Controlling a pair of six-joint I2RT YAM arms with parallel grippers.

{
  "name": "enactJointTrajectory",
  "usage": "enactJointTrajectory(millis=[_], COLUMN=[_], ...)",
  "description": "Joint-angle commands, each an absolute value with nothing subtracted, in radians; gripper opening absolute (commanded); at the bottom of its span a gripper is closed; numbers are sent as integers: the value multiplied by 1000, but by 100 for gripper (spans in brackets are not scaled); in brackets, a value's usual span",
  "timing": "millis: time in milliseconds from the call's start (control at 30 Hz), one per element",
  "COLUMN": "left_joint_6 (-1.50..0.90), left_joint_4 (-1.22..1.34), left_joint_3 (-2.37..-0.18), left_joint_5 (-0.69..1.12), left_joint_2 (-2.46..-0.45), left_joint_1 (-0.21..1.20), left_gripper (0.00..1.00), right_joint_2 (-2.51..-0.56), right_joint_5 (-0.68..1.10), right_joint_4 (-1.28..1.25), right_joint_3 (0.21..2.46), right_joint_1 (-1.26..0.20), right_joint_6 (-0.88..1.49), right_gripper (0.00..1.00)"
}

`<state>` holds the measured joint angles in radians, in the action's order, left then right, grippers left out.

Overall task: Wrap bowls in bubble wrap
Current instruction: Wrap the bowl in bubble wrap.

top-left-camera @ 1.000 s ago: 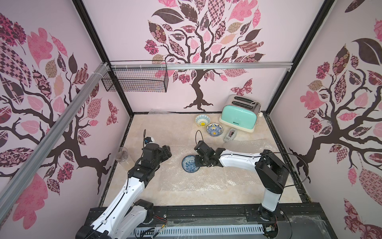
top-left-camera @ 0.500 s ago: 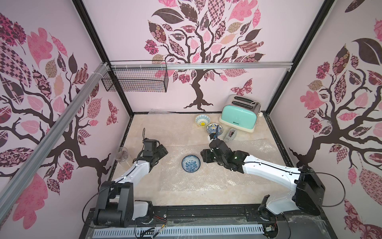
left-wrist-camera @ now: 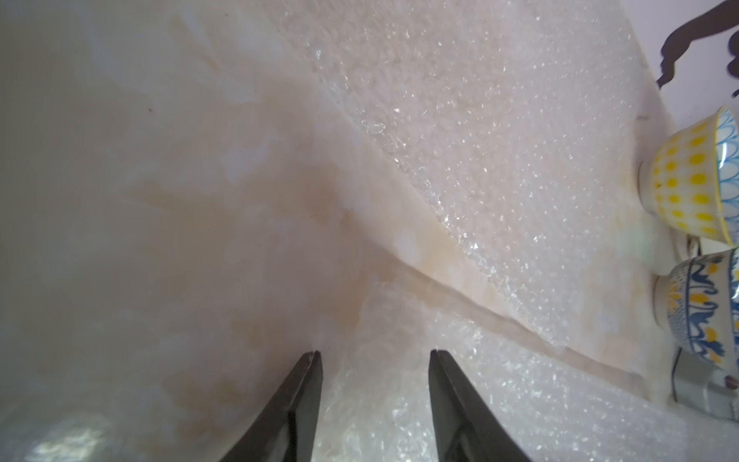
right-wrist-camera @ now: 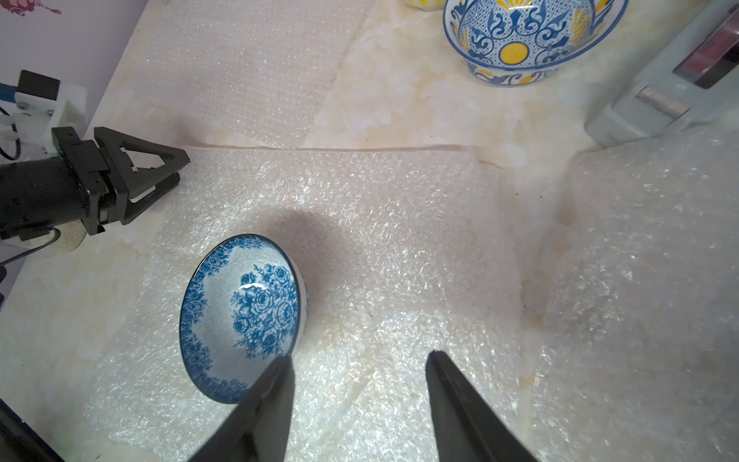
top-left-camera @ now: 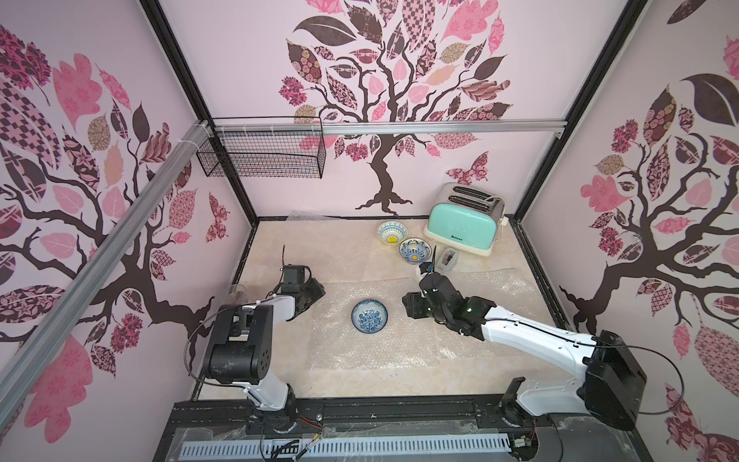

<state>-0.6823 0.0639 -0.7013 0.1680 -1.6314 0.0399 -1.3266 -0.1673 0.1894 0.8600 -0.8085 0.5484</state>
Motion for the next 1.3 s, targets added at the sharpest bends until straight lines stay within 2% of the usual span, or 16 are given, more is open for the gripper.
enactJointTrajectory(millis=[0, 167, 333, 500, 867, 1100, 1267], left_joint_6=[-671, -660, -654, -676, -697, -696, -690], left_joint_4=[104, 154, 251, 264, 212, 180, 130], left_joint_3=[-710, -692, -627, -573, -479, -454, -430], left_joint_5=[207, 232, 251, 312, 338, 375, 400], left_joint_2=[-1647, -1625, -1512, -1367, -1124, -1074, -1052], left_joint_1=[41, 40, 50, 85, 311, 453, 501], left_gripper=[38, 13, 0, 0, 0, 0, 0], right_joint_2=[-1305, -1302, -1293, -1284, -1286, -1314, -1351], right_joint_5=[-158, -147, -148, -156, -154, -122, -70], right_joint_4=[176, 170, 163, 149, 122, 95, 76], right_joint_3=[855, 844, 822, 797, 765, 784, 824], right_joint_1=[-797, -788, -774, -751, -721, -716, -712], right_joint_6=[543, 542, 534, 529, 525, 512, 505], right_gripper=[58, 57, 58, 57, 57, 57, 60])
